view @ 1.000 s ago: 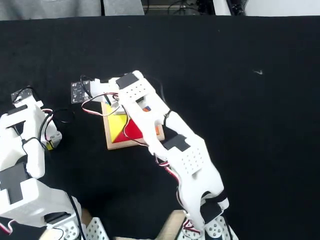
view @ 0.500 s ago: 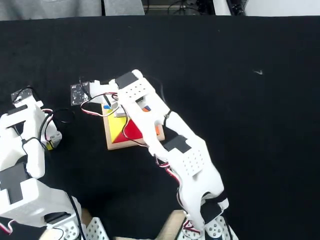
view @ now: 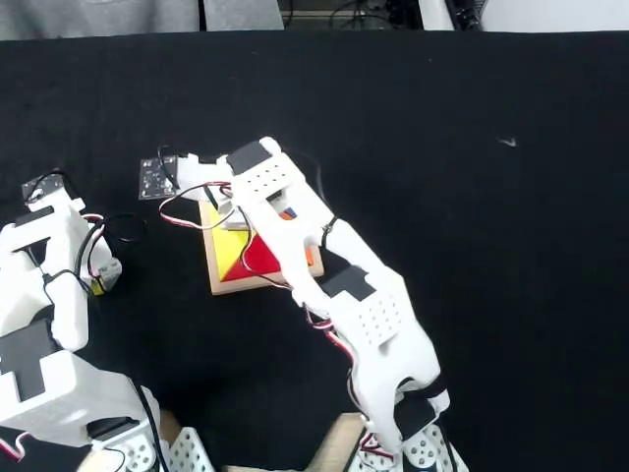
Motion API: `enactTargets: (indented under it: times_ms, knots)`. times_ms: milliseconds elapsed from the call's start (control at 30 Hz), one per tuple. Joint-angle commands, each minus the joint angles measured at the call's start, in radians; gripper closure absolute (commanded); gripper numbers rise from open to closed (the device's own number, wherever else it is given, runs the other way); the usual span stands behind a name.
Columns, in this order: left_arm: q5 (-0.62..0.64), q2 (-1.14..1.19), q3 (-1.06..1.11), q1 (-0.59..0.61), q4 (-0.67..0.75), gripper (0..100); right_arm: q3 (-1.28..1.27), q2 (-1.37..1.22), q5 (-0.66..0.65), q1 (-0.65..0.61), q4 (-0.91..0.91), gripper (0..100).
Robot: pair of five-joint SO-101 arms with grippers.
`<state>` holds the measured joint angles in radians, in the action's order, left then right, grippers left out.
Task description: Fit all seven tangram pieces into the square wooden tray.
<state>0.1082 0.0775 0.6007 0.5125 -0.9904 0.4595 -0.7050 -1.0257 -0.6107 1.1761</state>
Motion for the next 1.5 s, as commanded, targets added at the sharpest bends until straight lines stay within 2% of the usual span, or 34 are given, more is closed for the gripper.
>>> enactTargets:
  times_ms: [0,33,133,267,400,500,600,733,867,1000,1133,1267,1467]
  knots:
    - [0.012,-0.005,-0.05,0.008,0.012,97,0.031,0.113,0.015,0.011,-0.012,94.0]
    - [0.012,-0.005,-0.05,0.008,0.012,97,0.033,0.12,0.017,0.023,-0.014,99.3]
    - [0.012,-0.005,-0.051,0.007,0.012,97,0.028,0.18,0.04,0.055,0.057,96.9]
    - [0.012,-0.005,-0.053,-0.002,0.014,97,0.022,0.286,0.173,0.115,0.118,98.8]
    - [0.009,-0.005,-0.054,-0.042,0.014,97,0.022,0.38,0.267,0.232,0.115,98.8]
    - [0.002,-0.005,-0.079,-0.12,0.018,97,0.016,0.42,0.331,0.354,0.124,98.8]
    - [-0.009,0.005,-0.107,-0.222,0.02,97,-0.045,0.435,0.451,0.474,0.146,98.8]
    - [-0.009,0.051,-0.185,-0.315,0.014,97,-0.225,0.463,0.598,0.575,0.109,98.8]
    - [-0.008,0.189,-0.298,-0.364,0.008,97,-0.472,0.47,0.64,0.577,-0.081,98.8]
    - [-0.008,0.315,-0.493,-0.39,-0.095,97,-0.611,0.47,0.641,0.566,-0.253,98.8]
    - [-0.006,0.427,-0.661,-0.435,-0.169,97,-0.628,0.463,0.641,0.569,-0.279,98.8]
    - [0.075,0.506,-0.788,-0.489,-0.219,97,-0.65,0.447,0.641,0.568,-0.298,98.8]
    - [0.097,0.546,-0.845,-0.55,-0.221,97,-0.673,0.441,0.638,0.571,-0.339,98.8]
